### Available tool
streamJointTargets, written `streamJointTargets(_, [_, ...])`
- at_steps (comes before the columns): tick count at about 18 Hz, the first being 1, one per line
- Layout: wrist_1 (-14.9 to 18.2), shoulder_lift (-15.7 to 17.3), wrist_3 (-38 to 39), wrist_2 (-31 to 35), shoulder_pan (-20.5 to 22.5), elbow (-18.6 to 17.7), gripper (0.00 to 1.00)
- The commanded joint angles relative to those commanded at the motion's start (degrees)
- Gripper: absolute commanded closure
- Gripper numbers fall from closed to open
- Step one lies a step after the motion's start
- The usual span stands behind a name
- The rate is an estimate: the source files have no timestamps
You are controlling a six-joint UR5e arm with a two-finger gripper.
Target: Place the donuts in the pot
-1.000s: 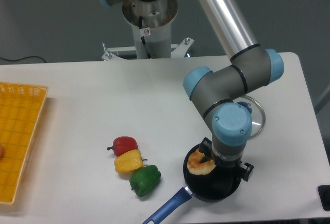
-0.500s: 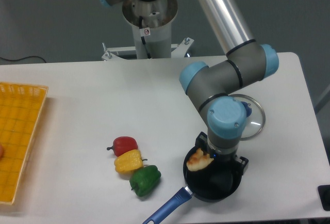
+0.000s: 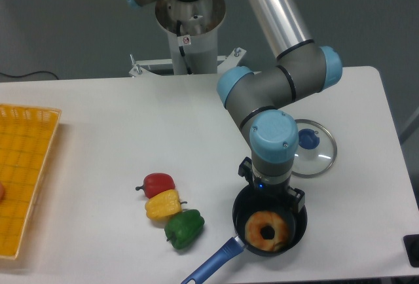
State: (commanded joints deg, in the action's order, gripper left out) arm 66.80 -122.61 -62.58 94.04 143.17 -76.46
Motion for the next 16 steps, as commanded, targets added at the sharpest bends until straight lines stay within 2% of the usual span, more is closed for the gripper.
streamJointTargets(2, [0.6, 1.7, -0.1, 0.1, 0.2, -0.5, 0.01])
streamJointTargets(5, [0.9, 5.2, -0.7, 0.1, 1.1, -3.2, 0.00])
streamJointTargets(11, [1.2, 12.5, -8.5, 0.9, 3.7, -11.6, 0.00])
streamJointTargets(14, [1.6, 13.7, -9.1, 0.9, 4.6, -13.1, 0.00])
streamJointTargets(16, [4.4, 13.8, -9.1, 0.9, 4.7, -13.2, 0.00])
